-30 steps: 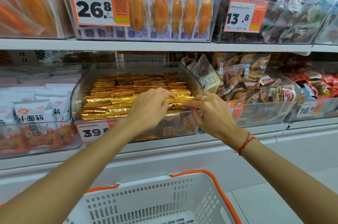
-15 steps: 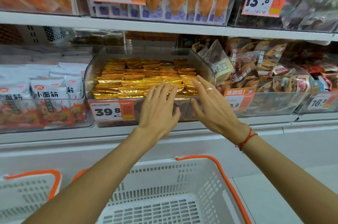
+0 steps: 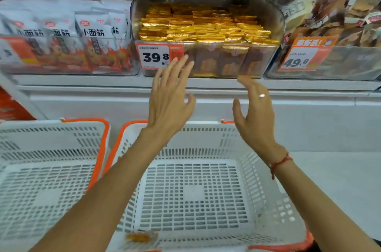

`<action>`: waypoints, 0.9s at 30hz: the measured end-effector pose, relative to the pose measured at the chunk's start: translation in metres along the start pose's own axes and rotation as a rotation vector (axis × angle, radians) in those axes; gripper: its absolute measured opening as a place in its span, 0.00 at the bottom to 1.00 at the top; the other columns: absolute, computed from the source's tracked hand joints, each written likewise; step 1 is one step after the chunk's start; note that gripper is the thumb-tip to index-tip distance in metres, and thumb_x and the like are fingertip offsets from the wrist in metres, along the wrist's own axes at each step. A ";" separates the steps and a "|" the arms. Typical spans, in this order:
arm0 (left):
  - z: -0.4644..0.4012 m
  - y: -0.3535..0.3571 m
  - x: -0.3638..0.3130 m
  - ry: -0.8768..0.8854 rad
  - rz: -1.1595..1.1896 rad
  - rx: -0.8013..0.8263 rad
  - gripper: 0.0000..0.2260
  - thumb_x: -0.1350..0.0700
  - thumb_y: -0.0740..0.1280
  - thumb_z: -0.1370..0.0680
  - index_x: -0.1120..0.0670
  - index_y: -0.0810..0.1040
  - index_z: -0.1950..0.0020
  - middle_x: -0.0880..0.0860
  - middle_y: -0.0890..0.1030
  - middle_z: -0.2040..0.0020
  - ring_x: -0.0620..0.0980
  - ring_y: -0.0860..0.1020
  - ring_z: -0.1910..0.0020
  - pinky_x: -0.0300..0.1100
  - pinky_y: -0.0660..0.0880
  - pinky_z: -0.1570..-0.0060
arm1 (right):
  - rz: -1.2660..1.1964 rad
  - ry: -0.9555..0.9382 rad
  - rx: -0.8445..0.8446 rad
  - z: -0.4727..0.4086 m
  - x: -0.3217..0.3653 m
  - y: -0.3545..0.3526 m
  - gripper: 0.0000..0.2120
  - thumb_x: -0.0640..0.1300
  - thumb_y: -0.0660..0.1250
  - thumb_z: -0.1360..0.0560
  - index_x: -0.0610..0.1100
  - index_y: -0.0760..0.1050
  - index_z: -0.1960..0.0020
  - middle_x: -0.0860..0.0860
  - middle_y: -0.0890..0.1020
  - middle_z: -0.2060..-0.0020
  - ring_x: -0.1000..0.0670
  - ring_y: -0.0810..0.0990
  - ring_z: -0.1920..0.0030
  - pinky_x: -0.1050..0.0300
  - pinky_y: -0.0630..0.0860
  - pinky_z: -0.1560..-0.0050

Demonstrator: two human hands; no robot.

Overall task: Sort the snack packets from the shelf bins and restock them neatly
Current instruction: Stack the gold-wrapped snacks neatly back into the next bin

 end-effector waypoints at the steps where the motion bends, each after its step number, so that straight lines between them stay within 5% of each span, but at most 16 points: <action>1: 0.038 -0.009 0.021 -0.080 0.027 -0.056 0.27 0.55 0.63 0.24 0.55 0.65 0.25 0.53 0.63 0.24 0.53 0.59 0.25 0.52 0.54 0.26 | -0.046 0.016 0.071 0.028 0.003 0.018 0.19 0.40 0.62 0.23 0.41 0.70 0.33 0.44 0.76 0.38 0.43 0.73 0.38 0.50 0.69 0.37; 7: 0.227 0.007 0.137 -0.527 -0.134 0.172 0.25 0.54 0.60 0.19 0.55 0.61 0.22 0.58 0.63 0.24 0.59 0.61 0.25 0.60 0.61 0.29 | -0.150 0.120 0.962 0.175 0.025 0.175 0.15 0.45 0.65 0.21 0.47 0.74 0.35 0.48 0.77 0.38 0.46 0.74 0.38 0.48 0.72 0.37; 10: 0.262 0.035 0.155 -0.515 -0.178 0.366 0.26 0.50 0.60 0.18 0.53 0.58 0.22 0.55 0.58 0.22 0.56 0.58 0.23 0.61 0.65 0.32 | -0.364 0.154 1.419 0.242 0.073 0.232 0.16 0.48 0.68 0.22 0.46 0.75 0.35 0.47 0.79 0.40 0.47 0.78 0.44 0.54 0.74 0.41; 13: 0.259 0.033 0.155 -0.497 -0.204 0.328 0.24 0.57 0.61 0.18 0.53 0.58 0.23 0.54 0.62 0.23 0.55 0.59 0.24 0.58 0.69 0.33 | -0.405 0.139 1.807 0.294 0.127 0.265 0.25 0.58 0.63 0.22 0.43 0.73 0.32 0.48 0.75 0.34 0.45 0.74 0.36 0.52 0.69 0.33; 15: 0.256 0.029 0.150 -0.481 -0.238 0.292 0.27 0.61 0.64 0.21 0.55 0.57 0.24 0.56 0.64 0.25 0.56 0.61 0.25 0.57 0.69 0.33 | -0.260 0.086 2.035 0.325 0.139 0.278 0.33 0.67 0.57 0.23 0.43 0.70 0.30 0.46 0.75 0.34 0.44 0.74 0.37 0.50 0.72 0.37; 17: 0.257 0.027 0.149 -0.479 -0.241 0.285 0.31 0.62 0.68 0.24 0.55 0.57 0.24 0.56 0.64 0.25 0.57 0.61 0.25 0.56 0.67 0.33 | -0.243 0.136 2.072 0.339 0.136 0.291 0.31 0.65 0.57 0.22 0.38 0.76 0.38 0.41 0.80 0.44 0.44 0.79 0.48 0.54 0.77 0.48; 19: 0.258 0.029 0.151 -0.489 -0.233 0.304 0.33 0.62 0.67 0.24 0.54 0.54 0.23 0.55 0.61 0.23 0.56 0.58 0.24 0.55 0.65 0.31 | -0.281 0.316 1.953 0.335 0.120 0.301 0.24 0.54 0.56 0.18 0.31 0.75 0.45 0.35 0.80 0.50 0.40 0.80 0.51 0.47 0.79 0.46; 22: 0.259 0.033 0.152 -0.532 -0.206 0.365 0.32 0.61 0.64 0.22 0.52 0.53 0.22 0.53 0.56 0.21 0.53 0.52 0.22 0.56 0.63 0.28 | -0.326 0.496 1.751 0.308 0.085 0.290 0.21 0.49 0.52 0.16 0.33 0.73 0.38 0.37 0.79 0.46 0.38 0.79 0.47 0.45 0.77 0.42; 25: 0.259 0.033 0.152 -0.563 -0.184 0.378 0.22 0.58 0.65 0.21 0.53 0.69 0.27 0.54 0.57 0.22 0.53 0.51 0.22 0.57 0.58 0.26 | -0.704 0.875 1.567 0.266 0.072 0.251 0.19 0.51 0.54 0.17 0.40 0.72 0.34 0.42 0.78 0.39 0.43 0.78 0.40 0.53 0.78 0.42; 27: 0.252 0.029 0.146 -0.603 -0.127 0.334 0.15 0.52 0.63 0.20 0.51 0.77 0.34 0.54 0.62 0.23 0.53 0.53 0.22 0.57 0.50 0.25 | -0.890 1.013 1.435 0.228 0.071 0.224 0.16 0.52 0.57 0.18 0.43 0.75 0.38 0.46 0.81 0.44 0.49 0.81 0.45 0.56 0.79 0.47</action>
Point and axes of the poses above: each hand's wrist, its own z-axis away from the middle knuckle, its own y-axis out of the palm, x = y × z, the point moved 9 cm from there along -z, towards the middle knuckle
